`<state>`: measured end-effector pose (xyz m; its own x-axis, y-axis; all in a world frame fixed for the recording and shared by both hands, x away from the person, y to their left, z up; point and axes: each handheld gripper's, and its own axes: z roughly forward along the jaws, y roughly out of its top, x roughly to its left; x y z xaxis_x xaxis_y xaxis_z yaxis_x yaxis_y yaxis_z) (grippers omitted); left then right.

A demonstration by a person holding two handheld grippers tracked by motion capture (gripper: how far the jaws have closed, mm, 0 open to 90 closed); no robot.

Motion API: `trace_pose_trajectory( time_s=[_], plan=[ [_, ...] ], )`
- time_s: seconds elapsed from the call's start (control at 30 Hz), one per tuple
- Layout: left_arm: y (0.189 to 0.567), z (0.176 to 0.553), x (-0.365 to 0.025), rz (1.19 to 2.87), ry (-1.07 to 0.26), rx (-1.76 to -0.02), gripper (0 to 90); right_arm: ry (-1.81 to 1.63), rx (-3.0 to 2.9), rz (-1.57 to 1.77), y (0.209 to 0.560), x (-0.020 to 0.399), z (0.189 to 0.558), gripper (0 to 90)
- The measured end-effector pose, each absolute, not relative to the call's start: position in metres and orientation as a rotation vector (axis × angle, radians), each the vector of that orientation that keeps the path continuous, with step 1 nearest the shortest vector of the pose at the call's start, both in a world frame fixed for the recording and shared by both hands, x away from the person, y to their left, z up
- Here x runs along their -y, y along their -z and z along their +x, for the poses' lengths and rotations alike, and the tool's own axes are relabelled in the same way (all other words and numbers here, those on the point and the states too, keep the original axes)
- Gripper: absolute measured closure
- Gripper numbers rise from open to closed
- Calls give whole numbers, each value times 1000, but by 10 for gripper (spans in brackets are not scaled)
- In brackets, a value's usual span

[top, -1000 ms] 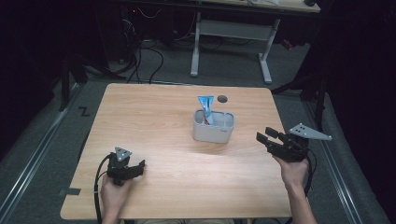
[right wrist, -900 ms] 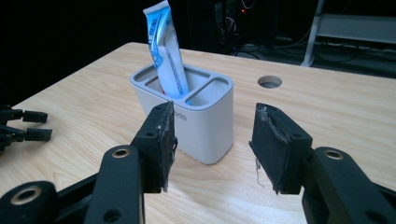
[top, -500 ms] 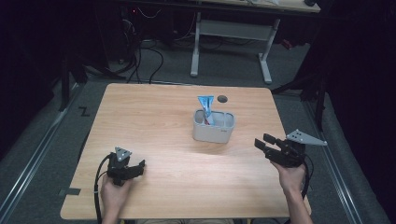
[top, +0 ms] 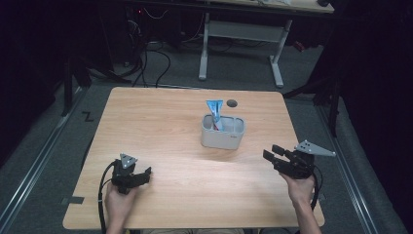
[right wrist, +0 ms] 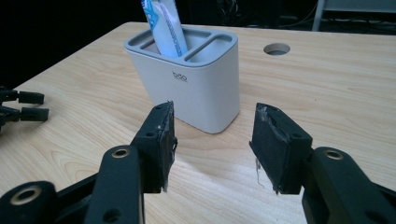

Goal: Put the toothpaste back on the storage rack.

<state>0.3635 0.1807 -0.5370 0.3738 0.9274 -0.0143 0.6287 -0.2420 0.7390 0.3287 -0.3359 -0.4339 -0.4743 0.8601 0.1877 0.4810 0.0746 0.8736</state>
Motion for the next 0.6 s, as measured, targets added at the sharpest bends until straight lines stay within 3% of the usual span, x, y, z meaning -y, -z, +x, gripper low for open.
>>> trace_pose_trajectory(
  time_s=[0.6],
  plan=[
    [537,363,-181,1970,-575,-1340,237,-1337,-2005,1368,455,332,331,495]
  ],
)
